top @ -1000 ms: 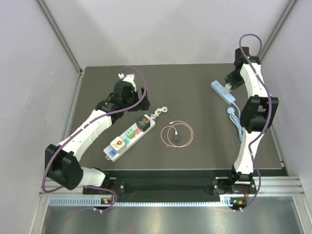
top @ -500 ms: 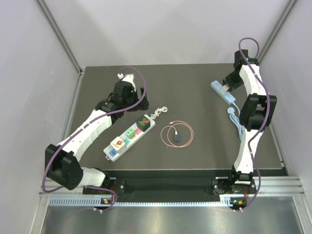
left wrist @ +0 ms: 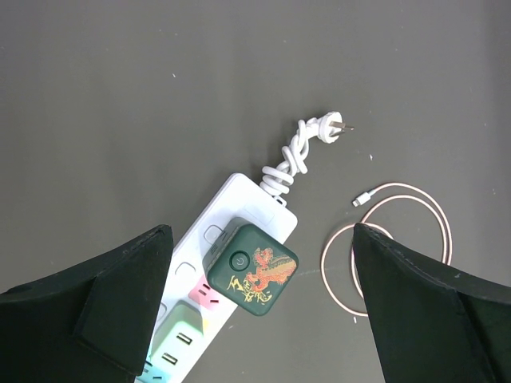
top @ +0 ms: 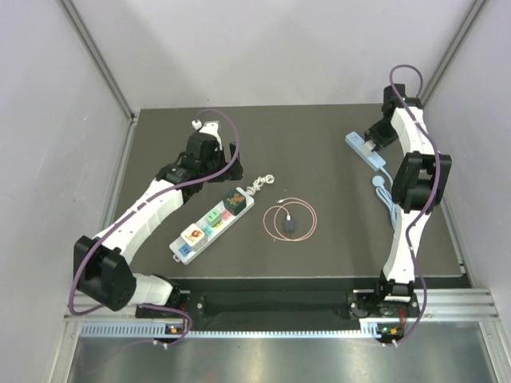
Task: Insert the plug
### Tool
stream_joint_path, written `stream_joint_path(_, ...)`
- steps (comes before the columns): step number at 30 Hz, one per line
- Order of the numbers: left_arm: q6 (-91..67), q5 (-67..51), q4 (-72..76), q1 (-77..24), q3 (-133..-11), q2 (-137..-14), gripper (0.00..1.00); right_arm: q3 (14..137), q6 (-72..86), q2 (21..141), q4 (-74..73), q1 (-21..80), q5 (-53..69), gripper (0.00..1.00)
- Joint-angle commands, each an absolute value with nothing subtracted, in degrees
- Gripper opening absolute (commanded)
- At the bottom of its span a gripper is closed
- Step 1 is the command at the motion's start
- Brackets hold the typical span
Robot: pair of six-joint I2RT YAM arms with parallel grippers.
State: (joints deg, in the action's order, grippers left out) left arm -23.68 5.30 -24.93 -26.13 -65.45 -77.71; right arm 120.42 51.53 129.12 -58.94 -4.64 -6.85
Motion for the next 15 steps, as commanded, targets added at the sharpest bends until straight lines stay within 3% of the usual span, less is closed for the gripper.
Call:
stream_joint_path(1,-23.38,6.5,-25.22,-26.19,-66.18,-75.68,0.98,120.5,50.89,129.64,-57.22,-5.1,-8.26,0.0)
stream_joint_path(15,-23.12,8.08,-25.49,-26.19,-66.09,-76.02,0.98,123.75,50.36,134.99,-55.99,-5.19,-6.77,0.0)
